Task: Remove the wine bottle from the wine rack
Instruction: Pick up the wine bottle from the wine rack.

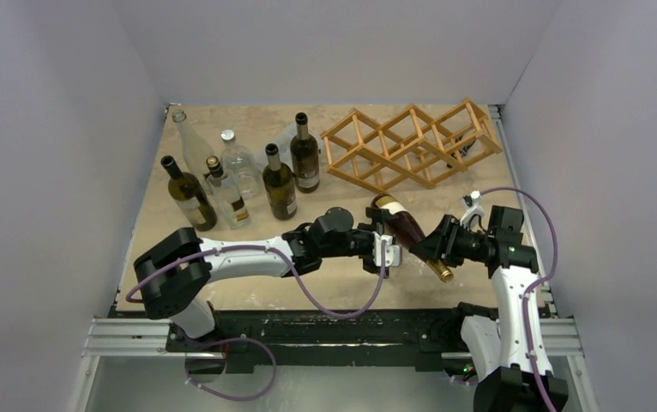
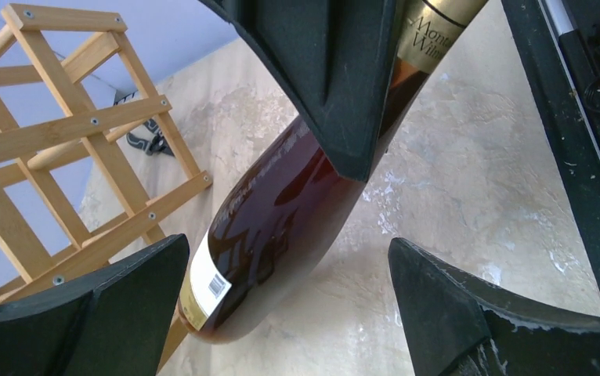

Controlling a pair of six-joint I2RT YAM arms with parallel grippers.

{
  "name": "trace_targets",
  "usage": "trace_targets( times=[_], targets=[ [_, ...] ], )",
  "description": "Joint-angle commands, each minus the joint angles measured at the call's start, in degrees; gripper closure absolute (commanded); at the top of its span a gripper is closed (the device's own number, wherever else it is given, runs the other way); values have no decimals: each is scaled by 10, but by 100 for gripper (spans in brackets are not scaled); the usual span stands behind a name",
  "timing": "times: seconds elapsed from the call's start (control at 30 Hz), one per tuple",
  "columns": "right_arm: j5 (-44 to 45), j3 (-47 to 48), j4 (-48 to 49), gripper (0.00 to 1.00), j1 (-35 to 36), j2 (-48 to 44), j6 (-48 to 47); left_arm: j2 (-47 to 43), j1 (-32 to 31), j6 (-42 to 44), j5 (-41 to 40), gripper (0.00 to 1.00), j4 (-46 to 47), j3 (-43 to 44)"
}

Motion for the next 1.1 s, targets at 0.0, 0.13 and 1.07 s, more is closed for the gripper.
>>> trace_targets(
  times=[0.0, 0.13, 1.07],
  targets=[
    [-156, 23, 150, 100, 6, -30, 5, 25, -4, 15, 33, 0, 18, 46],
    [-158, 21, 152, 100, 10, -35, 8, 50, -4, 21, 35, 0, 6, 69],
    [-158, 6, 169, 100, 21, -47, 27, 146, 1, 109, 13, 0, -10, 131]
  ],
)
